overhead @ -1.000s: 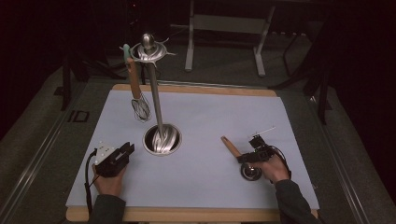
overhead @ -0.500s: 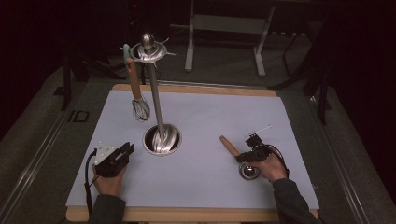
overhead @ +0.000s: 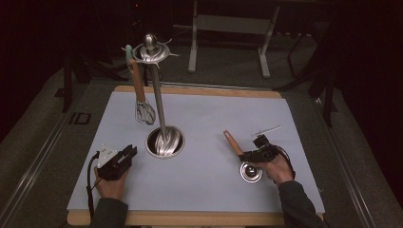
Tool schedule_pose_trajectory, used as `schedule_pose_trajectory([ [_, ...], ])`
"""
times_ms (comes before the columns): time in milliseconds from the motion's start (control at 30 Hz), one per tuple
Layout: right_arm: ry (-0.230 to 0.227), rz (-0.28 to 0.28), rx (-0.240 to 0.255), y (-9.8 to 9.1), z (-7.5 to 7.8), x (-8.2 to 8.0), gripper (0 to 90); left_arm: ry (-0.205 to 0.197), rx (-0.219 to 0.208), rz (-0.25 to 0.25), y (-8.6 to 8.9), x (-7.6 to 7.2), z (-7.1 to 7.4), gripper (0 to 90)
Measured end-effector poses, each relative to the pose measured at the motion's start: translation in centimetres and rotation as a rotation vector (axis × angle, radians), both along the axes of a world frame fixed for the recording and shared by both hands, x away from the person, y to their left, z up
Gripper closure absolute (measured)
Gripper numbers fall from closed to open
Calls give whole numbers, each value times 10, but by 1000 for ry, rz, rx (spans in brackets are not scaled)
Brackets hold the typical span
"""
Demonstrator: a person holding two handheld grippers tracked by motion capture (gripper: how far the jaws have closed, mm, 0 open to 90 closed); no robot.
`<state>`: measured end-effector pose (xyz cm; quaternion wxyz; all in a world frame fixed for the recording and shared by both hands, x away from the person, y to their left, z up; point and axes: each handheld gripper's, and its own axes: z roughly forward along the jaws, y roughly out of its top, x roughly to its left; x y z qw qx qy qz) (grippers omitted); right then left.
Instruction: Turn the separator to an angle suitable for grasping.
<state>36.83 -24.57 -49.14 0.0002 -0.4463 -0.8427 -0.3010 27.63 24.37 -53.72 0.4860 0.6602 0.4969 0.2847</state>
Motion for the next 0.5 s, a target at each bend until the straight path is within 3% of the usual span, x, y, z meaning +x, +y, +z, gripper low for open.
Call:
schedule_pose_trajectory([
  [200, -46, 9, 29, 2, 2, -1, 709, 0, -1, -1, 0, 0, 0, 745],
  [500, -140, 74, 66, 12, 11, -5, 709, -1, -4, 1, 1, 0, 0, 743],
])
